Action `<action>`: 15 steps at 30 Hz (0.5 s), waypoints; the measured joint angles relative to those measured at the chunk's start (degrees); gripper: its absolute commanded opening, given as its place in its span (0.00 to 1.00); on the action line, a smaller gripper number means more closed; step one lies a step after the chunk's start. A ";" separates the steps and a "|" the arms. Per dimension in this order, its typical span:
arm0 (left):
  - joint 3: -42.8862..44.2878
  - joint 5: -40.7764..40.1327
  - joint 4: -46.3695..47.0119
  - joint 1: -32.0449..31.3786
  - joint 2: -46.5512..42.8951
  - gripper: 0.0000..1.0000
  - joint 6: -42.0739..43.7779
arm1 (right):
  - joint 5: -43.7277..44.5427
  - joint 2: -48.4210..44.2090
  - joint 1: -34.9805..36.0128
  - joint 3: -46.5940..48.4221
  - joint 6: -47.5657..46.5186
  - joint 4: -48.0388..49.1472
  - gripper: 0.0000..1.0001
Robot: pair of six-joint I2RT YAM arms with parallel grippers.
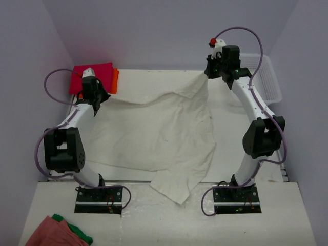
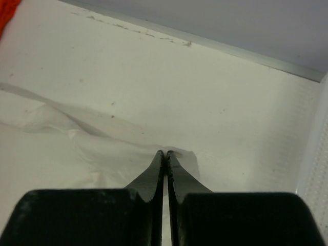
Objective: Fold and stack the t-shirts
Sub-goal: Flatten out the tshirt, then grap the side of the flattened tshirt furthest away from the robot with both arms
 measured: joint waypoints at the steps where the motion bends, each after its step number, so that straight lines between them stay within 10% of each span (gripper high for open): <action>1: 0.20 0.35 2.23 0.00 2.16 0.00 0.04 | 0.15 1.16 -0.85 0.00 -0.11 0.35 0.00; 15: 6.69 5.25 11.39 -0.48 16.06 0.00 2.40 | 2.45 12.31 -5.70 11.87 -0.33 0.02 0.00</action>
